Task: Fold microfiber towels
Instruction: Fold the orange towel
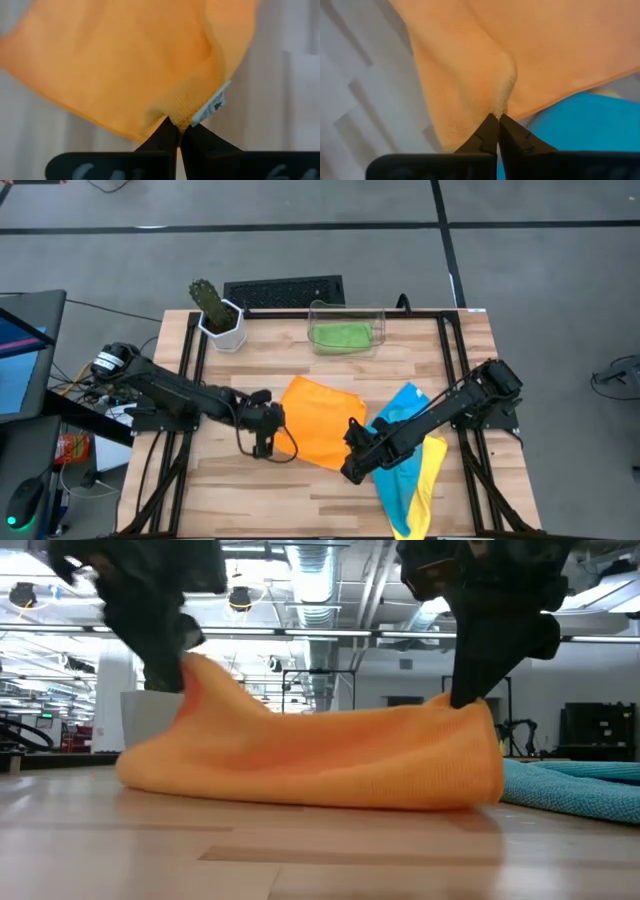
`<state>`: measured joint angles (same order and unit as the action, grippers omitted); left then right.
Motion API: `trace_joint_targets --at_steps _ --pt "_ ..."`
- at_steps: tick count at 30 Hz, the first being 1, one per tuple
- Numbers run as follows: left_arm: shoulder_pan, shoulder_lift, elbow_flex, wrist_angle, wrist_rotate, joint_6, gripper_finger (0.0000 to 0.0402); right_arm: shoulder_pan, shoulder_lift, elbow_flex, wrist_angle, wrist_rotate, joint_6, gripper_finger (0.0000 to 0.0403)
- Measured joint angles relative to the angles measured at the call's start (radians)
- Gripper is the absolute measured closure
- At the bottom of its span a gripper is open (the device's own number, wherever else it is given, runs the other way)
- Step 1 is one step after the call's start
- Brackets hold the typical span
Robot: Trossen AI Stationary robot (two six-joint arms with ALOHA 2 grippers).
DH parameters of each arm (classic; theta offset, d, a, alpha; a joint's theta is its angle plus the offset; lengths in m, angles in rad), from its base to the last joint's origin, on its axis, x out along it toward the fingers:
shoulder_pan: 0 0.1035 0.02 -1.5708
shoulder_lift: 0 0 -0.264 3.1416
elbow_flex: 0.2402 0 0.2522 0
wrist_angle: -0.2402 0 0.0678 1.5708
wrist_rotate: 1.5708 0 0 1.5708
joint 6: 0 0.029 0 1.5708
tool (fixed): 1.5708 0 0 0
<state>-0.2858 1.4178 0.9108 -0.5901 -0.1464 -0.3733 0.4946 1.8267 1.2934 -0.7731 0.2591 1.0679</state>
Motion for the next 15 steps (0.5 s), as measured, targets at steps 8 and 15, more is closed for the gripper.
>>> trace_joint_targets --at_steps 8,15 --pt "0.18 0.0 0.0 0.004 -0.008 0.168 0.0401 -0.048 0.0 0.0 -0.079 0.043 -0.02 0.039" --pt "0.305 0.0 0.0 0.006 -0.012 0.274 0.0401 -0.094 -0.015 -0.001 -0.163 0.064 -0.033 0.0371"
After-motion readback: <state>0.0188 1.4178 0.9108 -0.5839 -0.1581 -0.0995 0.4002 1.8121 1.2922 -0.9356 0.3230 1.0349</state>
